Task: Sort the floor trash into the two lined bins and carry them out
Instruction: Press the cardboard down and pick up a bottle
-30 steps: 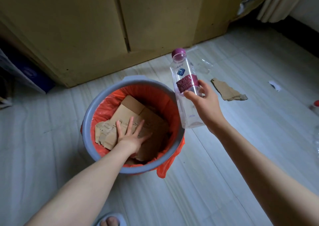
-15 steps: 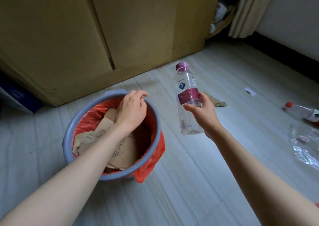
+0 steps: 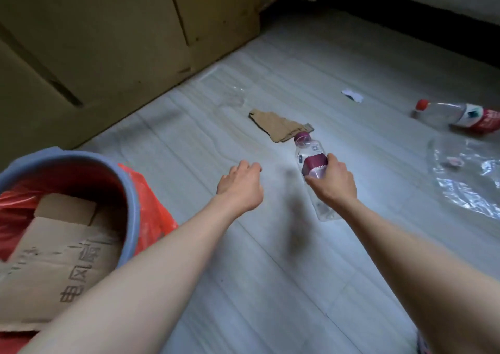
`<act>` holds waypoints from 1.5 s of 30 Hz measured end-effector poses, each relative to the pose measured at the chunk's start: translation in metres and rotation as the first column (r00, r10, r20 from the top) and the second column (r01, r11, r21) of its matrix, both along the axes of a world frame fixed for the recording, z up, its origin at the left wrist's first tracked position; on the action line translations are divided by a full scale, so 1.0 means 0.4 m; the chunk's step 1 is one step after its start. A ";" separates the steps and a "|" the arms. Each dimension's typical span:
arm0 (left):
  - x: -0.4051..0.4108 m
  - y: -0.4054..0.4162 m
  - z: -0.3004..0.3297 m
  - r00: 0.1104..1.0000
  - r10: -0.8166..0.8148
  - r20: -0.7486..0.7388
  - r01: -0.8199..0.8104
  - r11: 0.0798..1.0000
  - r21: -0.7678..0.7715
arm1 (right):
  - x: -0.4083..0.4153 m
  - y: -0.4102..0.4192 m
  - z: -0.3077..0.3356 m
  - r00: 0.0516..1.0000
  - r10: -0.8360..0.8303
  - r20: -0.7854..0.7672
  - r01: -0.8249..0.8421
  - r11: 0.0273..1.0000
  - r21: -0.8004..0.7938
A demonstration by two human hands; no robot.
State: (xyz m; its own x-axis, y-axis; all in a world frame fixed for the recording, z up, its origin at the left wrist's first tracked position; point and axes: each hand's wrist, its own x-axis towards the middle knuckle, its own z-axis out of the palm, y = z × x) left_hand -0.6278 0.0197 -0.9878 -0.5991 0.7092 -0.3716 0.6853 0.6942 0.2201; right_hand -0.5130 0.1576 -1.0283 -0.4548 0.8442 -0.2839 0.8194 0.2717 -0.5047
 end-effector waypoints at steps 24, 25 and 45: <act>-0.217 0.379 -0.385 0.986 -0.155 0.070 0.155 0.988 0.001 | 0.006 0.151 -0.285 0.983 -0.064 0.171 -0.004 0.928 0.372; -0.226 0.389 -0.385 0.981 -0.168 0.093 0.170 0.985 -0.020 | 0.006 0.152 -0.287 0.983 -0.065 0.172 -0.004 0.928 0.373; -0.195 0.374 -0.376 0.957 -0.258 -0.134 0.235 0.957 -0.170 | 0.008 0.158 -0.284 0.977 -0.062 0.204 -0.016 0.933 0.360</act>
State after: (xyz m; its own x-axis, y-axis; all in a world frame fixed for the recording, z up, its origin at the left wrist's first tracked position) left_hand -0.7058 0.1693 -1.1380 -0.4708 0.7850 -0.4027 0.8564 0.5163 0.0052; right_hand -0.5100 0.2206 -1.1418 -0.3978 0.9163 -0.0475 0.9034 0.3821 -0.1944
